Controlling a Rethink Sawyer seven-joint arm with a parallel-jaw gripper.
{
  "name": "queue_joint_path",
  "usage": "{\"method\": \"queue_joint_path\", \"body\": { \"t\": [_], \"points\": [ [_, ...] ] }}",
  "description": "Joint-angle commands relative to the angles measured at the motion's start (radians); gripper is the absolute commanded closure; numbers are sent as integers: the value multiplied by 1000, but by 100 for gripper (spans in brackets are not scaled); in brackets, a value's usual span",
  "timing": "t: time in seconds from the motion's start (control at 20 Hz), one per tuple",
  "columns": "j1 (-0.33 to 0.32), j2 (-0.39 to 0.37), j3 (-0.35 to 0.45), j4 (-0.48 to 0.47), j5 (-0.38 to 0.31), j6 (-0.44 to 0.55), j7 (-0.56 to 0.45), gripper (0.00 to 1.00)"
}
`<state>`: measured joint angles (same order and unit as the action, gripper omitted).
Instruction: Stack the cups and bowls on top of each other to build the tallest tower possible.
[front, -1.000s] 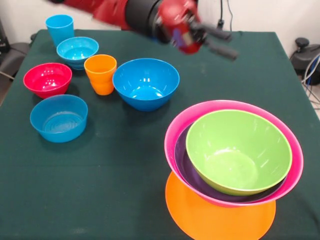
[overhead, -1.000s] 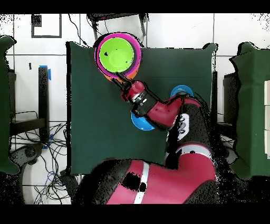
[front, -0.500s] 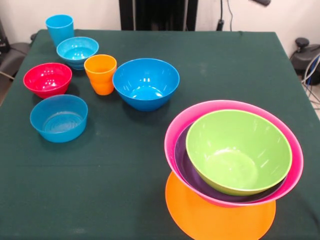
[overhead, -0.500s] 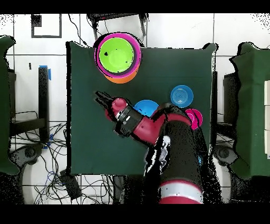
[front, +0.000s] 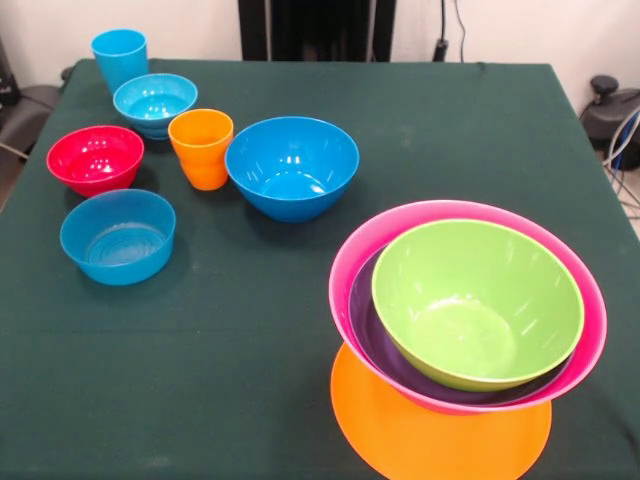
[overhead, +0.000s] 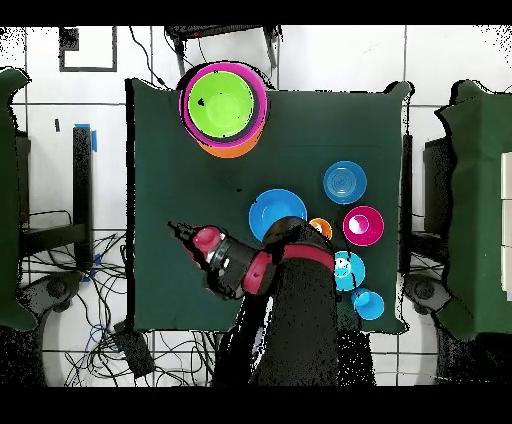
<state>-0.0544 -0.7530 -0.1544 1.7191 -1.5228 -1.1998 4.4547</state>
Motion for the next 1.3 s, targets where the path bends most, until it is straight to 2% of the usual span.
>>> {"method": "queue_joint_path", "body": {
  "t": [0.05,0.45,0.7,1.3],
  "points": [
    [12,57,-42,52,-196,50,184,0],
    [43,64,-96,56,-261,53,157,0],
    [27,105,-99,48,-274,63,65,0],
    [-22,213,-98,-24,-299,105,-75,0]
  ]
}}
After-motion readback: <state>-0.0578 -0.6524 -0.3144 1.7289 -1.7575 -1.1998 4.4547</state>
